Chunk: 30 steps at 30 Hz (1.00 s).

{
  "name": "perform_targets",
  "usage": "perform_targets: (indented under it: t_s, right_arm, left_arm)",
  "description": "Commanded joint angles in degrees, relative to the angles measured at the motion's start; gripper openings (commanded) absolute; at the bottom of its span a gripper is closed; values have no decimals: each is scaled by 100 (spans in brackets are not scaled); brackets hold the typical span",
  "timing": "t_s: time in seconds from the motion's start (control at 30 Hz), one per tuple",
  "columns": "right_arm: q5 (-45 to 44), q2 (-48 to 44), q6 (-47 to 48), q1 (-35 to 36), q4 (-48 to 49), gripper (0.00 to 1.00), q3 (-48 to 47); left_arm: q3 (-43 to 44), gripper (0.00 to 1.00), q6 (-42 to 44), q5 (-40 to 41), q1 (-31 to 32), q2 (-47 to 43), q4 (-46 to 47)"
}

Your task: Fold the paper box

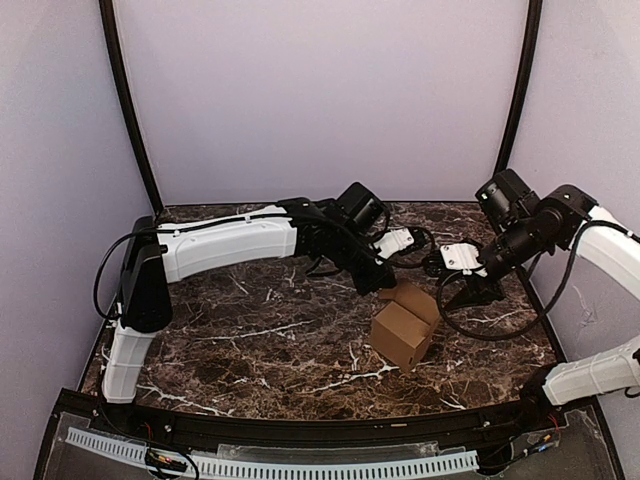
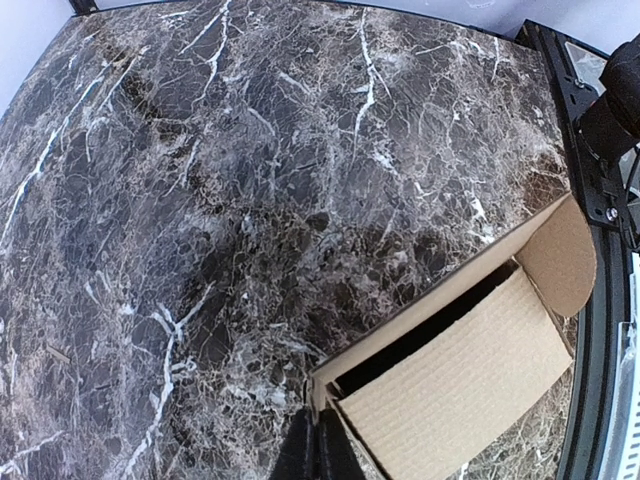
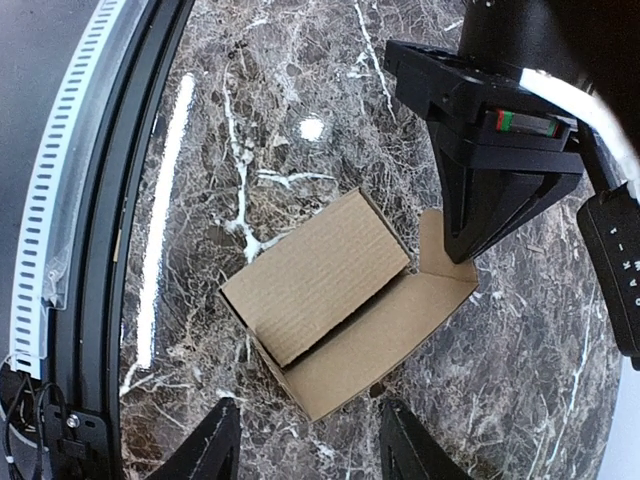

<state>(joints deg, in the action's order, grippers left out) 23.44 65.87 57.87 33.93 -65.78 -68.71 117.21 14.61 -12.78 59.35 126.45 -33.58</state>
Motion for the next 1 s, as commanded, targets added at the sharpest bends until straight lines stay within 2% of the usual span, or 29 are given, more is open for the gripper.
perform_targets:
  t_s: [0.0,0.17,0.3,0.4,0.5,0.67,0.83,0.97]
  right_arm:
    - [-321,-41,345,43,-6,48,81]
    - [273,-522,-74,-33,633,52,656]
    - [1070,-675,-552,-49,1034,53,648]
    - [1342,-456,-898,378,1353,51,473]
    - [641,-191,-1025,1337,1615,44,531]
    - [-723,-26,-977,2234,2168,36,1139]
    - [-2126,-223,-1257,2389,3008,35,1725]
    - [-2718,-369,-1460,2365,3656,36,2170]
  left_arm:
    - [51,1,-26,32,-11,-121,-120]
    - [103,1,-765,219,5,-125,59]
    - [105,1,-1319,600,46,-137,-28]
    - [34,1,-1709,820,50,-147,-53]
    - [-5,1,-1837,866,53,-152,-9]
    - [-121,1,-1837,943,50,-195,167]
    - [-128,1,-1699,1188,51,-200,227]
    - [-135,1,-1629,1207,50,-208,282]
